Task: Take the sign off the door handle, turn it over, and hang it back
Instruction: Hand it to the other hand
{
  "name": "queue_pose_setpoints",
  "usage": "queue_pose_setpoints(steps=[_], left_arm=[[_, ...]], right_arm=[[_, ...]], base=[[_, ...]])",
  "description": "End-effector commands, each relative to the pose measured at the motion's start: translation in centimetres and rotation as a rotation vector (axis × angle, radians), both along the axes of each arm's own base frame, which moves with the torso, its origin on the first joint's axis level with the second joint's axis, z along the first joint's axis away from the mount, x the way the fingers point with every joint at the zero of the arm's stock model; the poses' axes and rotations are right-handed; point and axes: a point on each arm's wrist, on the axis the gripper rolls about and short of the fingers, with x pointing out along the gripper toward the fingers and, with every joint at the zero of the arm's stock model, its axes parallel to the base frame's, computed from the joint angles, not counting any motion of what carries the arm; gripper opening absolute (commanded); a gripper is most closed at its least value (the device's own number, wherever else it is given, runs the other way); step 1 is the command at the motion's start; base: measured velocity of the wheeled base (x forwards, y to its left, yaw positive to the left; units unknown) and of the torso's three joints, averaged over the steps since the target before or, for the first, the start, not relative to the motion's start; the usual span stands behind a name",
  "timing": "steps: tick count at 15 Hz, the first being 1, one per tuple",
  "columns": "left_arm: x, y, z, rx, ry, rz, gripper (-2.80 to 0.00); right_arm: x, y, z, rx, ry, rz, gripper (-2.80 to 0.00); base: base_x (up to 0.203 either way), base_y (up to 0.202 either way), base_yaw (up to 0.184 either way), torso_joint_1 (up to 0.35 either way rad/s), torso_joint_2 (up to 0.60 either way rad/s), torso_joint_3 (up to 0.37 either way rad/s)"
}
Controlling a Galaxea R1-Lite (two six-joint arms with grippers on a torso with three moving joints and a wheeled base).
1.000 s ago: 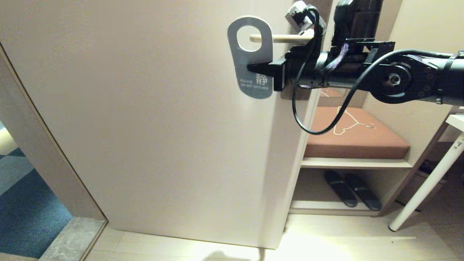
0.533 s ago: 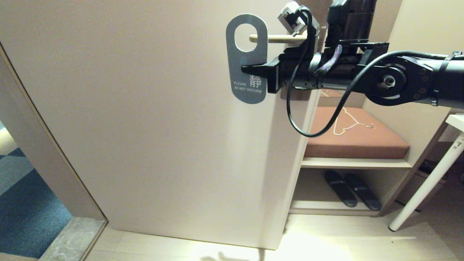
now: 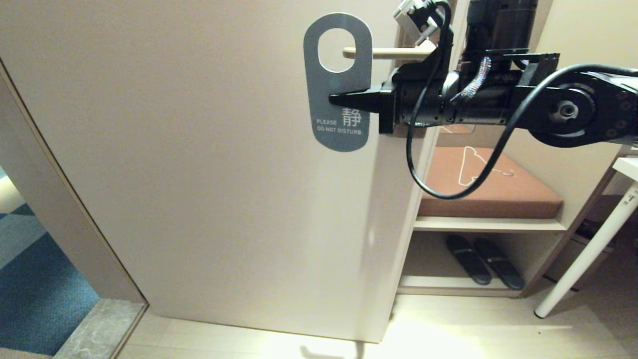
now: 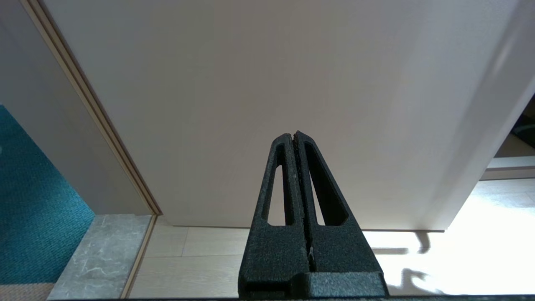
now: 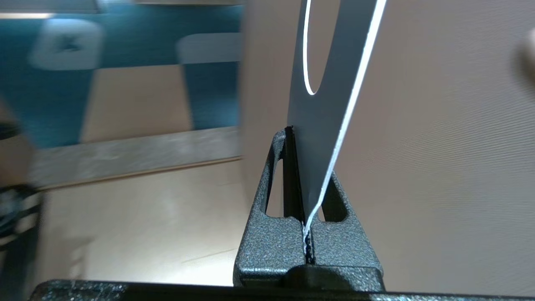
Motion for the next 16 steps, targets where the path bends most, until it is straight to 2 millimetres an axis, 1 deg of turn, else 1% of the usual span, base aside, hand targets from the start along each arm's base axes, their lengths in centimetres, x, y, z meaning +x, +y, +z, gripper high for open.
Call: queue_pose_setpoints(steps=[1,5,13,16], left_arm=[[0.0,0.0,0.0,0.001,0.002,0.000,-2.80],[0.0,0.0,0.0,0.000,0.002,0.000,-2.80],[0.0,0.0,0.0,0.001,0.002,0.000,-2.80],[0.0,0.0,0.0,0.000,0.002,0.000,-2.80]], right_arm=[[-2.1,-1.1,0.6,0.004,0.006,0.062,-2.80],[-4.2,-2.0,0.9,0.029,0.065,0.166,-2.80],[-4.7,-2.3,1.5,0.047,0.081,0.171,-2.80],[-4.6,-2.2,1.3,0.041,0.083,0.152,-2.80]], base=[[0.000,0.000,0.000,0.000,0.00,0.000],[0.000,0.000,0.000,0.000,0.00,0.000],[0.000,0.000,0.000,0.000,0.00,0.000],[0.000,0.000,0.000,0.000,0.00,0.000]])
